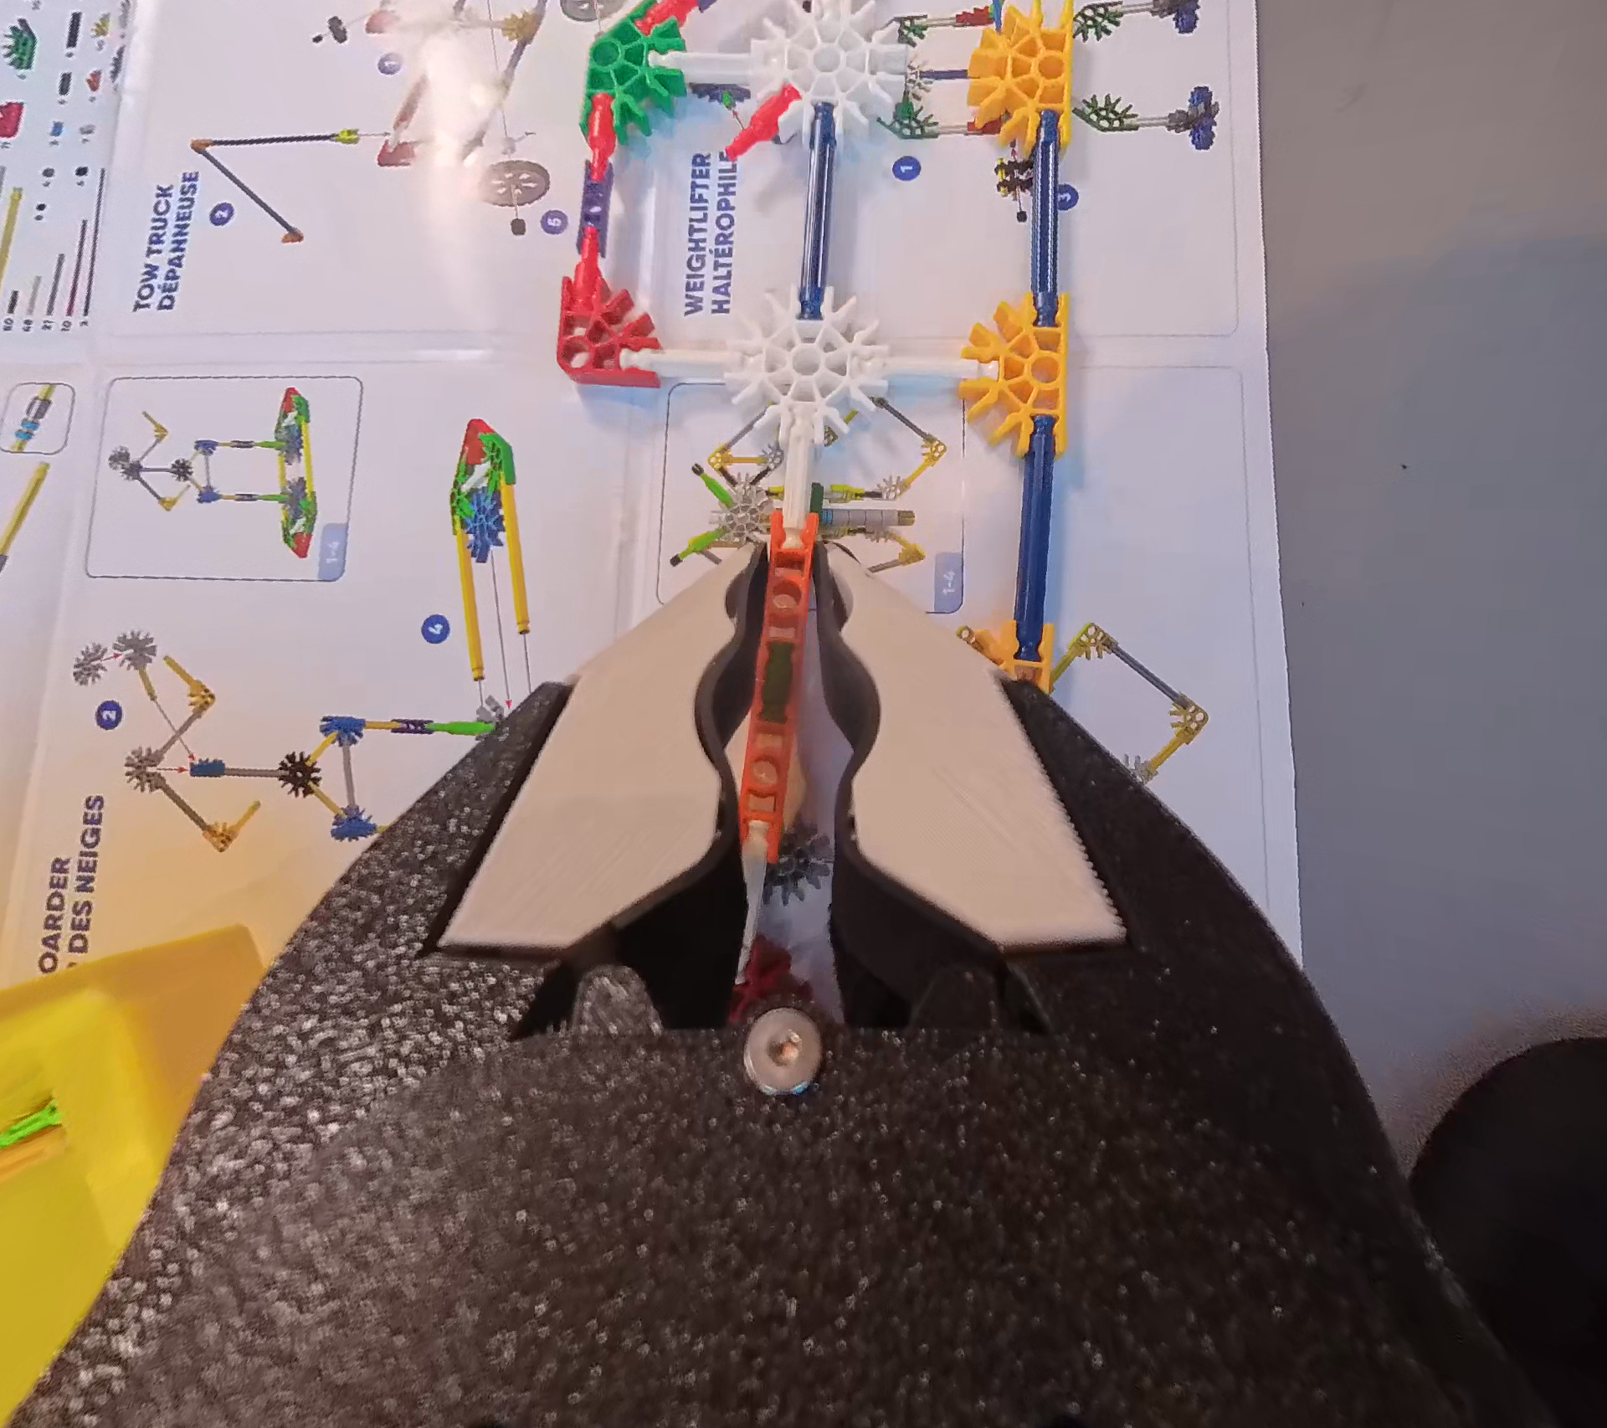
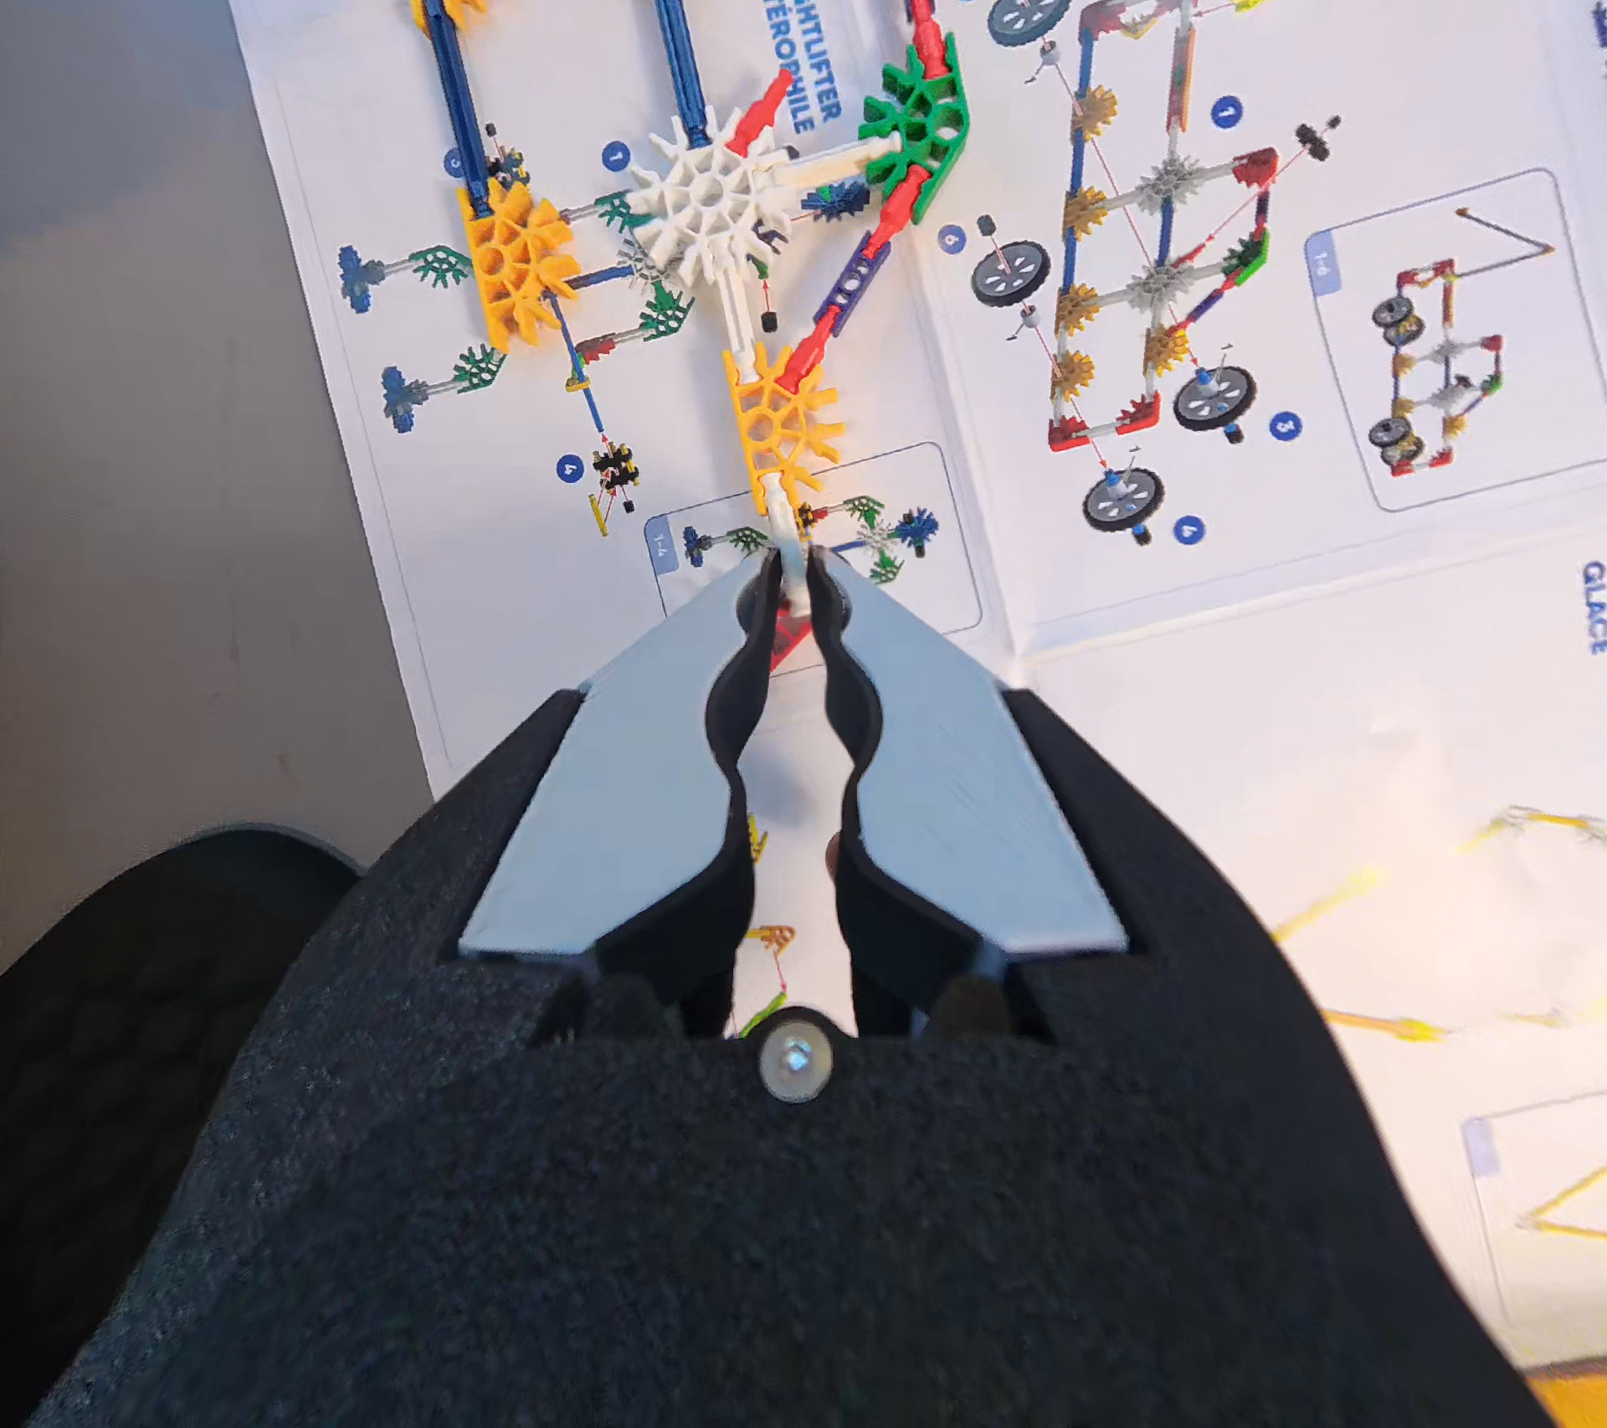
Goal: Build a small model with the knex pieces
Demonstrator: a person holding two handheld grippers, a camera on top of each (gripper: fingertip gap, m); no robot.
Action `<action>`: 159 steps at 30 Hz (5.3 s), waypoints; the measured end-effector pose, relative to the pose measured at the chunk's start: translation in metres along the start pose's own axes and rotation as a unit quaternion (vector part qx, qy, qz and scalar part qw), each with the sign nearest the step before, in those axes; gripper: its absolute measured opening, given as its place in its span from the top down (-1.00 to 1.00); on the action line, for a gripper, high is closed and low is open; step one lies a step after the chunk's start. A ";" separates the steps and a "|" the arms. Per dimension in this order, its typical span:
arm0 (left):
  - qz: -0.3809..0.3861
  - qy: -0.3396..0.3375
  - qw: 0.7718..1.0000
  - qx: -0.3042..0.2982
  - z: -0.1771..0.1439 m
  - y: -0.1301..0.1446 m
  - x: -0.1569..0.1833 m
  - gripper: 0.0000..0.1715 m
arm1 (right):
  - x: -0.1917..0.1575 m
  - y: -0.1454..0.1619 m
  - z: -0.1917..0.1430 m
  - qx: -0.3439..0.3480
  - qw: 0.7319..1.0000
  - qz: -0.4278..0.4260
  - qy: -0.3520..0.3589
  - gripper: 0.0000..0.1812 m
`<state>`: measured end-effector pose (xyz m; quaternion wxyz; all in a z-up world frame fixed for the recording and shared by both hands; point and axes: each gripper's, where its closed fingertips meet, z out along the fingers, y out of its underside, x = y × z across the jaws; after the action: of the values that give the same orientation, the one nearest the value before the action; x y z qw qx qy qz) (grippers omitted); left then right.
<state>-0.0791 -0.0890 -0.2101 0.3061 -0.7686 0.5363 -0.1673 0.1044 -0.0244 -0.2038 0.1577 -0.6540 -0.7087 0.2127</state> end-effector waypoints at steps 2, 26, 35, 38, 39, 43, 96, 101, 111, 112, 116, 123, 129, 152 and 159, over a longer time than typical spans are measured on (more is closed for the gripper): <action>0.000 -0.002 1.000 0.000 0.000 0.000 0.000 0.91 | 0.000 0.005 -0.003 0.000 1.000 0.012 0.018 0.80; -0.013 -0.041 0.999 0.032 -0.006 -0.001 -0.003 0.77 | 0.018 0.019 -0.028 -0.027 0.997 -0.003 0.071 0.59; -0.009 -0.056 0.998 0.041 -0.011 -0.002 -0.006 0.76 | 0.002 0.032 -0.010 0.009 0.989 0.115 0.093 0.54; -0.011 -0.058 0.997 0.041 -0.010 -0.001 -0.006 0.76 | 0.006 0.031 -0.011 0.007 0.992 0.090 0.087 0.66; -0.011 -0.058 0.997 0.041 -0.010 -0.001 -0.006 0.76 | 0.009 0.029 -0.011 0.009 0.993 0.074 0.089 0.68; -0.013 -0.057 0.997 0.041 -0.009 0.000 -0.006 0.76 | 0.015 0.027 -0.012 -0.014 0.998 0.000 0.060 0.73; 0.002 -0.029 0.999 0.036 -0.006 0.004 0.002 0.91 | 0.003 -0.008 0.000 -0.044 0.987 -0.153 -0.017 0.95; 0.006 -0.023 0.999 0.043 -0.003 -0.002 0.006 0.92 | 0.001 -0.002 -0.004 -0.040 0.988 -0.147 -0.006 0.96; 0.006 -0.018 0.999 0.040 0.002 -0.002 0.007 0.91 | 0.002 0.005 0.001 -0.033 0.991 -0.133 -0.008 0.95; 0.006 -0.018 0.999 0.039 0.003 -0.002 0.007 0.91 | 0.002 0.005 0.001 -0.032 0.991 -0.133 -0.008 0.95; 0.007 -0.019 0.999 0.040 0.003 -0.003 0.007 0.91 | 0.003 0.002 -0.011 -0.015 0.993 -0.114 -0.013 0.90; 0.011 -0.023 0.999 0.038 0.003 -0.003 0.007 0.91 | 0.006 0.007 -0.022 -0.071 0.992 -0.106 -0.022 1.00; 0.015 -0.027 0.999 0.036 0.003 -0.003 0.007 0.91 | 0.005 0.017 -0.010 -0.124 0.985 -0.115 -0.024 1.00; 0.021 -0.030 0.999 0.035 0.003 -0.002 0.007 0.90 | -0.014 0.010 -0.019 -0.002 0.998 -0.051 -0.026 0.73; 0.014 -0.030 0.999 0.038 0.003 -0.002 0.005 0.87 | 0.002 0.029 -0.019 0.074 0.995 0.027 0.056 0.66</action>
<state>-0.0740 -0.0927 -0.2111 0.3536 -0.7537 0.5304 -0.1599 0.1386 -0.0194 -0.2027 0.2397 -0.6701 -0.6632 0.2317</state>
